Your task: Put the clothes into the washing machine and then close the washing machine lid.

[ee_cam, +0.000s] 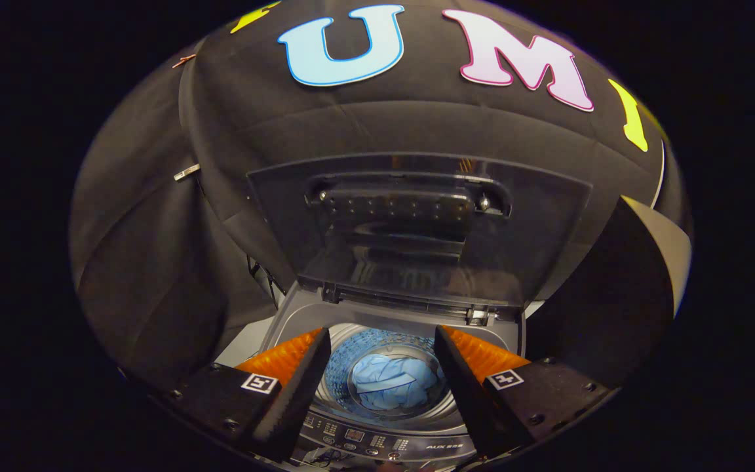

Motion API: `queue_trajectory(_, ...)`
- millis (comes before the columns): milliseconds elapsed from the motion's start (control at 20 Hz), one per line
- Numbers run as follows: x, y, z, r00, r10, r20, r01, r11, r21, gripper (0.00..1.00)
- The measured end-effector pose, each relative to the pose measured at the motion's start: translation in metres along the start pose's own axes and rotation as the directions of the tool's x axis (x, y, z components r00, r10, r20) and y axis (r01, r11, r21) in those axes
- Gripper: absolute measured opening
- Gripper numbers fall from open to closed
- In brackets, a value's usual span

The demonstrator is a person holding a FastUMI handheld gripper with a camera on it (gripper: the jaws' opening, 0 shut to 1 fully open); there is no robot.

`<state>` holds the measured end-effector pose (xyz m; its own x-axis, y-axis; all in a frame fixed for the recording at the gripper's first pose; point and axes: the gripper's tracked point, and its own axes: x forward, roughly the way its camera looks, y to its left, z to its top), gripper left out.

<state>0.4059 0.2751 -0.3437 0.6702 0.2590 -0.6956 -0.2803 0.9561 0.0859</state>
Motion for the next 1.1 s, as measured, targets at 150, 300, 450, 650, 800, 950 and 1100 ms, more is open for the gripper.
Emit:
queue_trajectory(150, -0.018, 0.009, 0.020, 0.999, 0.014, 0.052, -0.014, 1.000, -0.001, 0.99)
queue_trajectory(300, -0.032, 0.016, 0.042, 0.995, 0.029, 0.092, -0.028, 1.000, -0.004, 0.99)
queue_trajectory(450, -0.050, 0.014, 0.080, 0.984, 0.013, 0.178, -0.017, 1.000, 0.019, 0.99)
queue_trajectory(650, -0.074, 0.010, 0.139, 0.952, -0.008, 0.306, -0.008, 0.999, 0.050, 0.99)
queue_trajectory(800, -0.080, -0.007, 0.184, 0.909, -0.061, 0.412, 0.044, 0.998, 0.053, 0.99)
queue_trajectory(950, -0.082, -0.022, 0.216, 0.878, -0.107, 0.467, 0.090, 0.994, 0.060, 0.99)
queue_trajectory(1100, -0.068, -0.038, 0.237, 0.866, -0.130, 0.484, 0.104, 0.991, 0.080, 0.99)
